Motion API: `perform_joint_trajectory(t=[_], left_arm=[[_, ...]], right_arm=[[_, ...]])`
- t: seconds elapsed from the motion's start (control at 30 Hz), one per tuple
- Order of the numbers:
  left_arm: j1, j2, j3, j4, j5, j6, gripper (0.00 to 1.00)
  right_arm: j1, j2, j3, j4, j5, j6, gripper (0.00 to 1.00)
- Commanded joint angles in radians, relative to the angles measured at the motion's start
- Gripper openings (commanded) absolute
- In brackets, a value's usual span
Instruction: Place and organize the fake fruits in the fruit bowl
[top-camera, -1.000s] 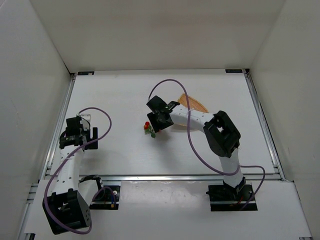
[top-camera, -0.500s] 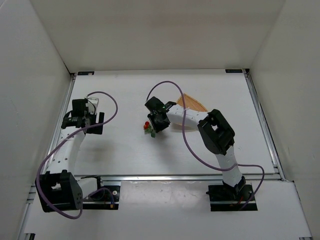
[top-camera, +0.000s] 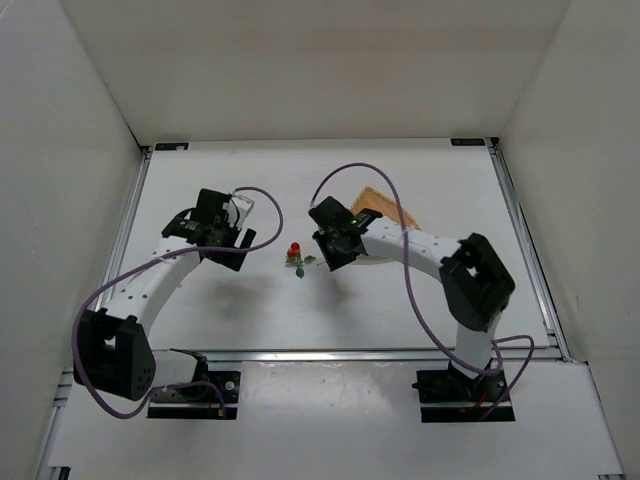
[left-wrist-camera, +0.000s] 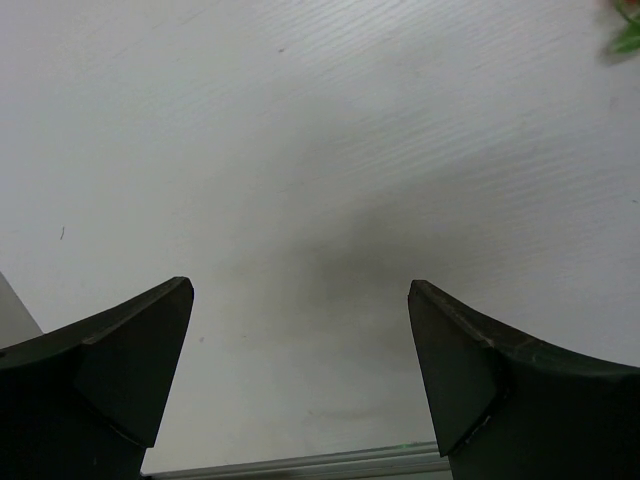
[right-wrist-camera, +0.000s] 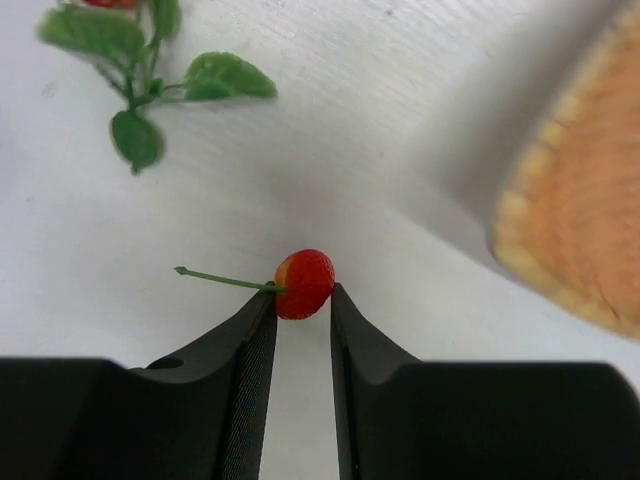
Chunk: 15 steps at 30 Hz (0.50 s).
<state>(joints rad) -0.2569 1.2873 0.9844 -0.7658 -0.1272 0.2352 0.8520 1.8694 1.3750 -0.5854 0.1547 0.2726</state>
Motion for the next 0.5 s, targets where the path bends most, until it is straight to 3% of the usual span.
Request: perform_joint_trajectory(t=[0.0, 0.13, 0.23, 0.37, 0.47], left_arm=[[-0.048, 0.035, 0.062, -0.007, 0.006, 0.012, 1.00], [-0.139, 0.124, 0.144, -0.007, 0.027, -0.010, 1.00], [-0.198, 0.222, 0.230, -0.007, 0.053, -0.037, 1.00], [-0.263, 0.349, 0.336, -0.007, 0.080, -0.050, 1.00], [-0.306, 0.432, 0.397, -0.007, 0.080, -0.050, 1.00]], right_arm=[[-0.002, -0.175, -0.048, -0.048, 0.054, 0.023, 0.19], [-0.062, -0.263, -0.088, -0.091, 0.088, 0.052, 0.19], [-0.183, -0.273, -0.099, -0.080, 0.088, 0.085, 0.19], [-0.361, -0.138, 0.005, -0.071, 0.030, 0.119, 0.19], [-0.418, -0.032, 0.076, -0.071, -0.027, 0.119, 0.23]])
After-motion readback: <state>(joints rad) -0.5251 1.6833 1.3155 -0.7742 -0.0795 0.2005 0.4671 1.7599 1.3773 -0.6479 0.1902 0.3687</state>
